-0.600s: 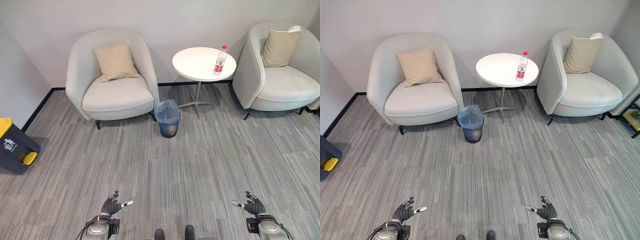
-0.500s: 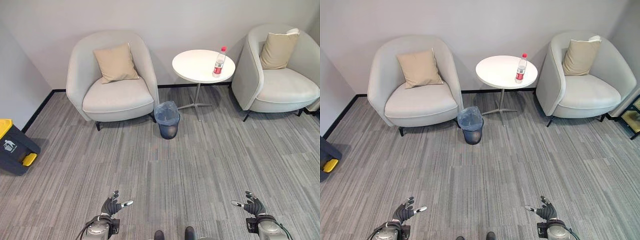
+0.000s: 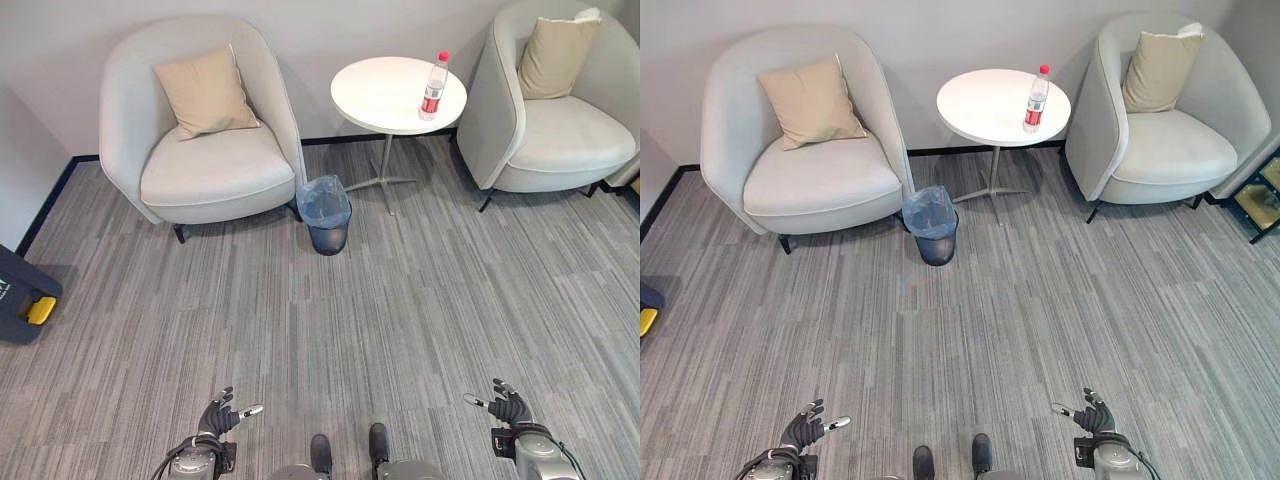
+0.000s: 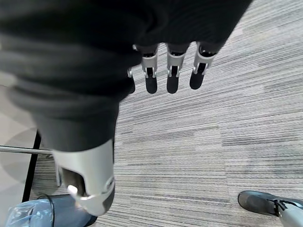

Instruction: Gather garbage on tea table into small bin, then transfer packed bag to large trash can.

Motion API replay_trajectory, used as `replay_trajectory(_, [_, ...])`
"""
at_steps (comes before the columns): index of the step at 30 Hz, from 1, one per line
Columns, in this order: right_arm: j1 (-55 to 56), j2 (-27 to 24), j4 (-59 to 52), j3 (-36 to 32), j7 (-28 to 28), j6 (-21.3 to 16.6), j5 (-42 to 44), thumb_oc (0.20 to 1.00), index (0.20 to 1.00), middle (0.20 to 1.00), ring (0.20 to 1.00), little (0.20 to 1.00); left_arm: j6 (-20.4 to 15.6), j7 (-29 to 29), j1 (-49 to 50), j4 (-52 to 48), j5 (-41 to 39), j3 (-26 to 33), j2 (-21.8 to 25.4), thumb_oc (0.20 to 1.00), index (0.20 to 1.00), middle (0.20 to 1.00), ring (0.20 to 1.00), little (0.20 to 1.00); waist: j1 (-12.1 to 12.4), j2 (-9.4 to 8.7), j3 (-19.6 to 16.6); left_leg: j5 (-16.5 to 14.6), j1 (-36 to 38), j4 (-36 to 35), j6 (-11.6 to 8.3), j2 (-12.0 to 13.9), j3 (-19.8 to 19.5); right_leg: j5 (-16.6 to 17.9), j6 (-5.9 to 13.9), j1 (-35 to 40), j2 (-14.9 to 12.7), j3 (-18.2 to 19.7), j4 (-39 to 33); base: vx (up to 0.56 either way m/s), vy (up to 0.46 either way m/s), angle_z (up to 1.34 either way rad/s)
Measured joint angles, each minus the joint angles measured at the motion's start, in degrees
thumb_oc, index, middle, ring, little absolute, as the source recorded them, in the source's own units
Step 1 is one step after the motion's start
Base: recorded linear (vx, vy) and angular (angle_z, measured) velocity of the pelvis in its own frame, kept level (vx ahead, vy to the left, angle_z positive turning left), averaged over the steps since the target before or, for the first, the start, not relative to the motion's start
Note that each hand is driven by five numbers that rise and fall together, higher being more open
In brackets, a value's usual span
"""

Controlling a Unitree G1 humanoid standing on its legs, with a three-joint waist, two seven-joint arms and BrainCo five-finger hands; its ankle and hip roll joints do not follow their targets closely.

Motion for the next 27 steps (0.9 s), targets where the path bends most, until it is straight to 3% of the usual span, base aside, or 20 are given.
replay_trajectory(1, [-1.46, 0.04, -0.1, -0.03, -0.02, 0.06, 0.0, 1.0, 1.0, 1.0, 1.0, 1.0, 0.0, 0.05, -0.61, -0.03, -1.46, 0.69, -0.07, 1.0, 1.0, 1.0, 1.0, 1.0, -0.07, 0.69, 1.35, -0.25, 0.31, -0.07, 0.45, 0.73, 0.7, -1.15, 1.63, -3.51, 0.4, -0.09, 6.69, 0.14, 0.055, -0.63])
replay_trajectory(2, [-2.66, 0.45, -0.11, 0.02, -0.01, 0.32, -0.01, 1.0, 1.0, 1.0, 1.0, 1.0, -0.09, 0.22, -1.45, -0.14, -1.54, 2.03, 0.27, 1.0, 1.0, 1.0, 1.0, 1.0, -0.06, 0.7, 2.42, -0.42, 1.02, -0.05, 1.21, 1.18, 2.64, -4.89, 5.78, -7.76, -0.47, -1.86, 15.18, 0.21, -0.032, -0.74])
replay_trajectory(3, [-2.57, 0.85, -0.54, 0.27, -0.01, 0.71, -0.02, 1.0, 1.0, 1.0, 1.0, 1.0, -0.16, 0.72, -2.08, 0.07, -1.54, 2.09, 0.34, 1.0, 1.0, 1.0, 1.0, 1.0, -0.09, -0.17, 2.72, -1.79, 2.22, -0.06, 0.88, 0.4, 4.23, -7.67, 5.76, -10.92, -3.6, -5.92, 20.4, 0.3, -0.119, -0.7])
replay_trajectory(5, [-2.25, 1.4, -4.04, 0.97, 0.01, 0.91, -0.09, 1.0, 1.0, 1.0, 1.0, 1.0, -0.16, 0.87, -2.36, 1.57, -1.56, 1.98, -0.04, 1.0, 1.0, 1.0, 1.0, 1.0, -0.54, -0.26, 2.83, -3.18, 3.0, -0.05, 0.3, -0.13, 5.44, -7.45, 6.14, -14.88, -7.99, -9.79, 18.44, 0.31, -0.172, -0.52])
replay_trajectory(8, [-2.23, 1.51, -5.53, 1.1, -0.03, 0.86, -0.14, 1.0, 1.0, 1.0, 1.0, 1.0, -0.11, 0.94, -3.3, 2.28, -1.58, 1.82, -0.1, 1.0, 1.0, 1.0, 1.0, 1.0, -1.02, -1.29, 2.85, -5.12, 3.52, 1.26, -0.73, -0.37, 5.87, -4.63, 6.37, -17.26, -10.6, -14.31, 9.02, 0.31, -0.205, -0.04])
replay_trajectory(10, [0.74, 1.54, -6.29, 1.0, 0.0, 0.87, -0.17, 1.0, 1.0, 1.0, 1.0, 1.0, -0.21, 0.87, -2.36, 1.33, -1.56, 1.48, -0.49, 1.0, 1.0, 1.0, 1.0, 1.0, -1.87, -1.56, 2.63, -6.81, 7.2, 2.13, -1.6, 0.3, 3.29, -3.13, 4.23, -13.06, -10.23, -14.05, 6.81, 0.27, -0.246, 0.72])
replay_trajectory(11, [2.12, 1.49, -5.21, 1.07, 0.0, 0.83, -0.16, 1.0, 1.0, 1.0, 1.0, 1.0, -0.53, 0.88, -1.16, 1.32, -1.57, 1.36, -1.16, 1.0, 1.0, 1.0, 1.0, 1.0, -1.97, -0.57, 0.71, -8.51, 9.97, 2.31, -4.09, 2.83, 1.68, 0.42, 1.72, -10.67, -7.74, -14.16, 7.57, 0.37, -0.434, 0.76])
replay_trajectory(12, [1.92, 1.42, -4.67, 0.98, 0.01, 0.77, -0.15, 1.0, 1.0, 1.0, 1.0, 1.0, -0.5, 0.86, -0.55, 1.53, -1.57, 1.25, -1.28, 1.0, 1.0, 1.0, 1.0, 1.0, -1.94, 0.17, -0.86, -8.91, 9.63, 5.33, -4.76, 5.76, -0.7, 2.57, -0.35, -8.91, -5.07, -14.05, 7.09, 0.4, -0.499, 0.46])
replay_trajectory(13, [0.91, 0.89, -4.82, 0.95, 0.01, 0.6, -0.11, 1.0, 1.0, 1.0, 1.0, 1.0, -0.48, 0.85, -0.72, 2.11, -1.57, 1.25, -1.73, 1.0, 1.0, 1.0, 1.0, 1.0, -1.54, 0.54, -1.23, -8.69, 8.35, 10.07, -5.09, 7.91, -2.38, 2.68, -2.71, -6.23, -2.65, -14.37, 4.79, 0.25, -0.335, 0.16])
replay_trajectory(14, [0.14, 0.83, -5.45, 0.8, 0.0, 0.4, -0.09, 1.0, 1.0, 1.0, 1.0, 1.0, -0.26, 0.81, -0.83, 2.26, -1.58, 1.24, -2.02, 1.0, 1.0, 1.0, 1.0, 1.0, -1.66, 0.58, -1.47, -8.46, 7.06, 13.73, -5.5, 8.87, -3.18, 2.29, -3.7, -5.05, -1.69, -14.48, 3.64, 0.16, -0.238, -0.18])
replay_trajectory(16, [-1.22, 0.47, -6.0, 0.76, 0.0, -0.8, -0.08, 1.0, 1.0, 1.0, 1.0, 1.0, -0.19, 0.63, -1.75, 2.09, -1.59, 0.56, -2.74, 1.0, 1.0, 1.0, 1.0, 1.0, -1.66, 0.25, -1.53, -8.62, 2.96, 22.25, -8.1, 9.86, -3.64, 1.47, -5.59, -3.59, -1.06, -14.33, 2.95, 0.16, -0.21, -0.13])
replay_trajectory(17, [-1.55, 0.05, -5.94, 0.82, 0.01, -0.83, -0.07, 1.0, 1.0, 1.0, 1.0, 1.0, -0.2, 0.59, -2.63, 2.1, -1.59, 0.38, -3.33, 1.0, 1.0, 1.0, 1.0, 1.0, -1.86, 0.38, -1.63, -6.9, 1.93, 23.33, -10.05, 9.54, -4.82, 0.3, -6.59, -2.85, -0.6, -14.35, 2.95, 0.16, -0.161, 0.04])
replay_trajectory(19, [-1.48, -0.01, -4.43, 1.43, -0.01, -0.71, -0.06, 1.0, 1.0, 1.0, 1.0, 1.0, -0.24, 0.63, -4.35, 2.34, -1.79, -0.75, -3.26, 1.0, 1.0, 1.0, 1.0, 1.0, -1.81, -0.11, -1.75, -6.43, -0.67, 30.74, -11.19, 10.69, -4.84, -0.4, -7.26, -0.96, 0.21, -14.39, 2.1, 0.12, -0.075, -0.03])
replay_trajectory(22, [-1.63, 0.06, -4.46, 2.98, 0.0, -0.46, -0.04, 1.0, 1.0, 1.0, 1.0, 1.0, -0.47, 0.16, -5.56, 2.0, -1.79, -1.01, -3.25, 1.0, 1.0, 1.0, 1.0, 1.0, -1.53, -2.12, -1.43, -7.86, -3.81, 26.47, -10.89, 8.79, -5.56, -1.14, -8.14, 1.89, 0.21, -13.65, -0.9, 0.2, -0.057, -0.02])
replay_trajectory(24, [-1.84, 0.23, -4.42, 2.92, 0.01, -0.4, -0.05, 1.0, 1.0, 1.0, 1.0, 1.0, -0.46, 0.07, -5.67, 2.02, -1.78, -1.08, -3.1, 1.0, 1.0, 1.0, 1.0, 1.0, -0.9, -3.5, -0.54, -7.58, -6.84, 16.45, -10.29, 6.33, -5.31, -2.35, -7.36, 3.12, -0.13, -12.53, -1.54, 0.15, -0.008, -0.13])
replay_trajectory(25, [-2.02, 0.31, -4.42, 2.91, 0.0, -0.44, -0.05, 1.0, 1.0, 1.0, 1.0, 1.0, -0.4, -0.01, -5.32, 2.02, -1.78, -1.22, -3.08, 1.0, 1.0, 1.0, 1.0, 1.0, -0.58, -3.68, -0.35, -5.8, -8.46, 11.04, -9.54, 5.45, -5.22, -2.5, -7.03, 3.71, -0.17, -12.78, -1.53, 0.19, -0.007, -0.22])
replay_trajectory(27, [-1.94, 0.44, -3.77, 2.95, -0.02, -0.48, -0.05, 1.0, 1.0, 1.0, 1.0, 1.0, -0.33, -0.03, -4.12, 2.07, -1.77, -1.36, -3.06, 1.0, 1.0, 1.0, 1.0, 1.0, 0.06, -3.05, -0.14, -0.97, -12.55, 5.65, -10.4, 5.26, -5.33, -3.87, -6.47, 5.12, 0.69, -12.67, -1.9, 0.29, 0.033, -0.11])
